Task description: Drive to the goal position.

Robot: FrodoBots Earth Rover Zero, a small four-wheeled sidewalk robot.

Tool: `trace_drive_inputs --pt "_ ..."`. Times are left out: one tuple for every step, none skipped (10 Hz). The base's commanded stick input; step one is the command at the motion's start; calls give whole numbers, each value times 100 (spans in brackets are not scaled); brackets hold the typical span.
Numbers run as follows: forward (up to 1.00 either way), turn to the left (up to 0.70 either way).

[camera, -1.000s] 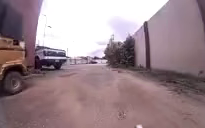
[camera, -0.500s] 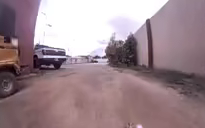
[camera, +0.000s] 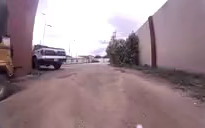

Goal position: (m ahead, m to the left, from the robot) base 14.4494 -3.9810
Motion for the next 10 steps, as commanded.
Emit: trace_drive_inputs --pt "50 -1" --pt "50 -1" --pt "50 -1" --pt "50 -1" --pt "50 -1" --pt "50 -1" --pt "50 -1" --pt "50 -1" --pt "50 -1" --pt "50 -1"
